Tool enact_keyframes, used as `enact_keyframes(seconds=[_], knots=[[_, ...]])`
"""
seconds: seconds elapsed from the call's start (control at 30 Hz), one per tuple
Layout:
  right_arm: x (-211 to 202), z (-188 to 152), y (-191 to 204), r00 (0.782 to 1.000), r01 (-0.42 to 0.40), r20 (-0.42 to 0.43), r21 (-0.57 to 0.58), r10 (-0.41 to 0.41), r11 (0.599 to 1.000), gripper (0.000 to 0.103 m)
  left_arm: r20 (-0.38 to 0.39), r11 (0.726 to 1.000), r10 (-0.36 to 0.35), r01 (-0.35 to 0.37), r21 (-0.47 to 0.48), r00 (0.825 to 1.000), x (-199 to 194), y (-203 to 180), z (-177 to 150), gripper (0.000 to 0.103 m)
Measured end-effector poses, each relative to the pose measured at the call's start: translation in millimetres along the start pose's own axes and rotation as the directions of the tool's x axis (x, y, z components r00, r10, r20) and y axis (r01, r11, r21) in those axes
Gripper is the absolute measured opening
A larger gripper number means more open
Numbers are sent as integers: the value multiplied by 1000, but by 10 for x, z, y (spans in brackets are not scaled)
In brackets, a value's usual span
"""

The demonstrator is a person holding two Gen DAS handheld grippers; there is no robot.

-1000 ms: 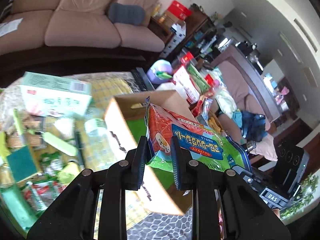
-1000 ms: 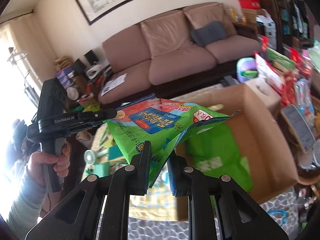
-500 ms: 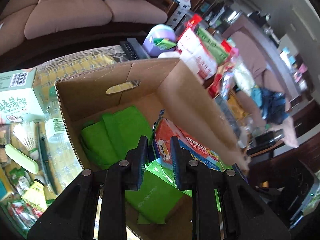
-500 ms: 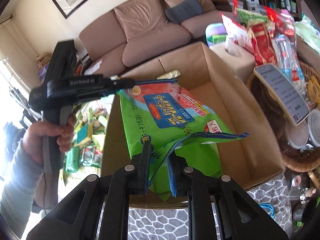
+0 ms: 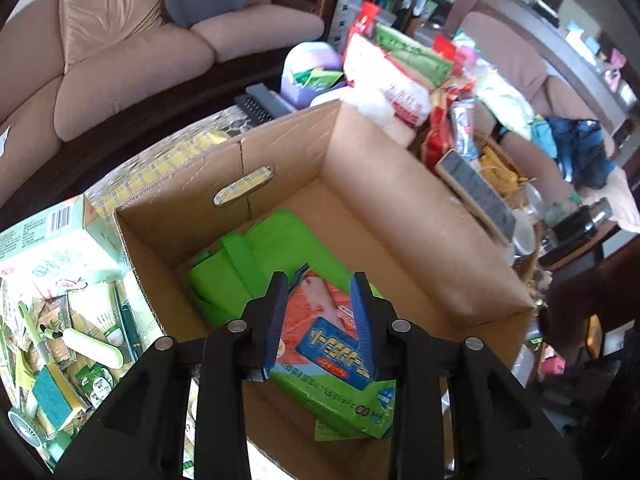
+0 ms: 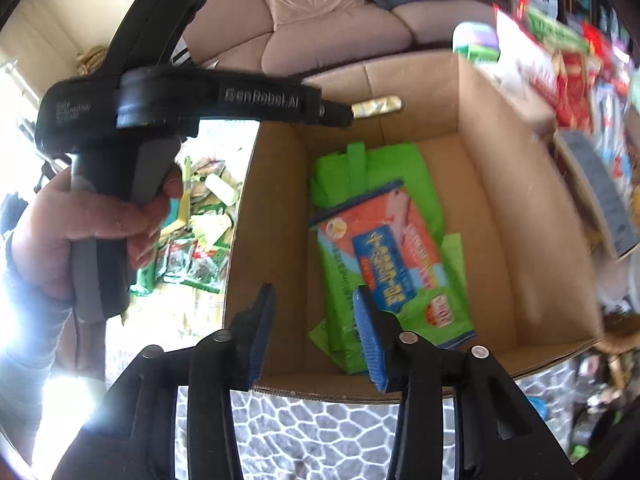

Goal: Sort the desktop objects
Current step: 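Carry the wet wipes pack over the cardboard box and open the left gripper, then move both tools back toward the mint coconut wafer box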

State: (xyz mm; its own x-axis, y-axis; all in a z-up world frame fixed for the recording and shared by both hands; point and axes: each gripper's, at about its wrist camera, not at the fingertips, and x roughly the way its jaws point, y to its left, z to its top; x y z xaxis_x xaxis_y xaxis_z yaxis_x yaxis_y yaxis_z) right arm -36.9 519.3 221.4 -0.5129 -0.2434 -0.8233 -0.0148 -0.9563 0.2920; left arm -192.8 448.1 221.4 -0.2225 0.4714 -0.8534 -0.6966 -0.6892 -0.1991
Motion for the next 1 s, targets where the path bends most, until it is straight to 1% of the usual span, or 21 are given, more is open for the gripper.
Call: enact_keyframes(seconds=[0.03,0.1,0.13,0.17,0.2,0.23,0.3,0.37,0.43,0.47,0.5,0.6,0.67,0.73,0.87,0.9,1.0], knots=[[-42,23,-22,1000,15,8,3,-15,1000,50,2,1000,4,-4,-1,1000,-24,2,4,32],[-78,101,-77,999,47,17,14,-47,999,58,8,1000,3,-3,-18,1000,-71,40,2,38],[-67,141,-119,998,65,9,16,-66,998,60,12,1000,0,0,-30,1000,-111,78,-25,39],[-24,201,-176,996,85,-10,15,-85,996,65,16,999,-4,4,-39,1000,-150,125,-60,41],[23,248,-241,994,104,-31,18,-103,994,67,21,999,-10,11,-44,1000,-183,175,-95,46],[60,273,-296,992,117,-46,26,-116,993,67,27,999,-13,15,-50,1000,-217,234,-135,49],[135,328,-400,989,134,-64,40,-132,990,67,32,998,-21,23,-65,999,-280,358,-226,63],[197,348,-477,988,143,-66,58,-139,988,67,40,997,-17,20,-72,999,-341,471,-309,67],[260,355,-537,989,139,-68,80,-134,987,67,57,997,-8,12,-74,998,-421,558,-394,76],[272,355,-543,989,136,-65,91,-131,987,67,70,997,-4,9,-79,998,-474,605,-444,86],[273,355,-537,991,128,-59,98,-123,987,67,82,996,-3,10,-88,997,-526,653,-495,92],[226,365,-423,995,103,-29,97,-101,990,67,100,995,24,-14,-104,995,-654,758,-659,99],[179,369,-300,996,91,-3,88,-91,992,67,105,994,60,-49,-98,993,-736,788,-785,101],[144,366,-176,997,79,21,83,-81,993,68,105,992,81,-70,-107,991,-807,819,-906,102],[129,317,32,996,77,37,81,-80,994,76,96,988,104,-91,-127,990,-930,887,-1126,103],[131,295,76,996,77,36,82,-80,994,80,95,987,110,-97,-130,989,-972,899,-1178,103],[123,229,199,996,83,34,78,-86,993,87,98,984,125,-111,-137,987,-1109,916,-1315,103]])
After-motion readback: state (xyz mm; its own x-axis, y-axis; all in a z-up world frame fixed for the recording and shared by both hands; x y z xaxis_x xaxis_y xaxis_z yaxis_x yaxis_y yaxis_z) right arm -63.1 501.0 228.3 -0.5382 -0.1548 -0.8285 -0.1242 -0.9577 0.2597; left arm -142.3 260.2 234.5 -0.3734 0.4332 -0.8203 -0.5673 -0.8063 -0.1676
